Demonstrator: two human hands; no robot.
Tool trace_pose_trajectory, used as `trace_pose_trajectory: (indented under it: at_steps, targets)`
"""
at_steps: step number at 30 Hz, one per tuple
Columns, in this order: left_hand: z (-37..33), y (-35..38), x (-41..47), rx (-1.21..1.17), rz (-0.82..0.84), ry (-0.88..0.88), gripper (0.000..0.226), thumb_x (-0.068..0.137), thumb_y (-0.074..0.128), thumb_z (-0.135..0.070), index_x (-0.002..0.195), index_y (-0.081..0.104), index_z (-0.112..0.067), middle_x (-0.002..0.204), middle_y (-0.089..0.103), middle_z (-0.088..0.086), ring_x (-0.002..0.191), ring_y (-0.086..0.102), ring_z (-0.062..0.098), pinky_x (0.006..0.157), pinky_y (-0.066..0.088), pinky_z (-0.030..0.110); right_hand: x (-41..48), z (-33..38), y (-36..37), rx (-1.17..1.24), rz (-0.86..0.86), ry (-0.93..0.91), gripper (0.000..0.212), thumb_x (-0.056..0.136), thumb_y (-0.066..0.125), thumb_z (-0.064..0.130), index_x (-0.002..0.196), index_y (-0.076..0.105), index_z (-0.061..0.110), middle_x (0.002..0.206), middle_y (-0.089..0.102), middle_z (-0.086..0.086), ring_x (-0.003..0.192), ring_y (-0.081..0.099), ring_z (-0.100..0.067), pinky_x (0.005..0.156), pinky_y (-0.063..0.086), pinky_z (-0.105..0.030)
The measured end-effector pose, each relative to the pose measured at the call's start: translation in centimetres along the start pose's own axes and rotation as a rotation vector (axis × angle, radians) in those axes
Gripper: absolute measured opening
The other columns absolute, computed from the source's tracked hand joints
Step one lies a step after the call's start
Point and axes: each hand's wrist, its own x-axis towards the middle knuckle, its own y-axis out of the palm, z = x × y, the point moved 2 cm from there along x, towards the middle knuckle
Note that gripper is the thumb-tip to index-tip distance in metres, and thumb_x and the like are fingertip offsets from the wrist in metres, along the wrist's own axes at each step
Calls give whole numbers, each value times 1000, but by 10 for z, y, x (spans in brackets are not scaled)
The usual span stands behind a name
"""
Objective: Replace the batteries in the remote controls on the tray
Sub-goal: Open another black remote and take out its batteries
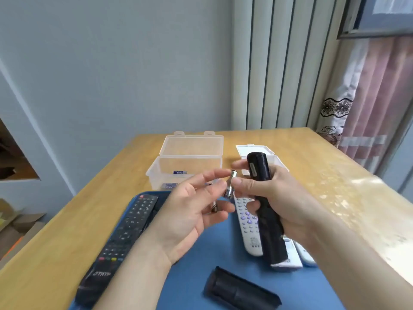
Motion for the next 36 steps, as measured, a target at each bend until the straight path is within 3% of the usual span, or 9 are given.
trace_pose_trajectory:
  at_steps: [5,11,16,20,23,26,29,31,36]
  targets:
    - [12,11,-12,396,9,162,41,80,75,-14,113,70,-37,77,64,-4,55,37,17,55,31,17,-12,-20,-5,47,45,58,42,67,80,15,107,67,10,94,57,-40,76,58,-23,43,34,-18]
    - [13,15,-15,620,-6,290,51,70,79,-26,118,66,-39,76,59,4,49,19,15,47,22,26,-23,-26,-12,58,67,49,31,66,78,17,96,71,13,65,55,-5,52,45,-11,42,34,-18]
    - [15,20,-16,673,-105,385,48,62,87,-23,104,70,-38,68,53,-8,47,21,13,45,24,18,-30,-31,-12,106,82,78,38,68,80,17,105,69,11,83,61,-16,57,40,-15,42,33,-19]
    - [11,26,-16,563,-75,403,46,51,88,-27,92,72,-37,96,64,18,45,25,7,47,28,16,-28,-36,-13,177,119,86,40,72,78,17,110,68,7,93,47,-17,54,36,-15,42,31,-20]
    - [9,25,-17,535,-40,394,47,53,93,-28,95,73,-32,107,62,27,58,44,29,60,45,36,-28,-38,-13,225,139,110,39,71,78,19,108,70,9,88,48,-14,57,33,-16,42,32,-20]
    - [9,26,-19,457,-76,405,32,61,89,-25,89,74,-23,94,69,16,76,56,38,83,52,56,-30,-38,-13,252,159,114,31,73,77,16,104,74,14,82,50,-11,61,33,-15,41,35,-18]
    - [7,26,-21,396,-180,442,12,67,79,-21,74,70,-17,83,75,2,70,66,35,80,57,47,-32,-39,-6,334,166,127,33,77,77,18,108,72,9,72,58,-4,60,46,-11,42,33,-14]
    - [5,28,-23,449,-271,522,12,70,80,-20,73,69,-21,69,72,1,63,68,32,69,58,40,-32,-40,-1,446,130,175,49,82,66,42,117,69,8,76,65,-5,61,51,-12,39,33,-14]
    - [7,45,-31,673,-353,697,20,69,81,1,69,66,-13,51,55,-22,40,39,3,45,35,3,-30,-43,2,632,134,226,78,87,45,70,129,61,7,91,62,-9,63,61,-15,39,32,-18]
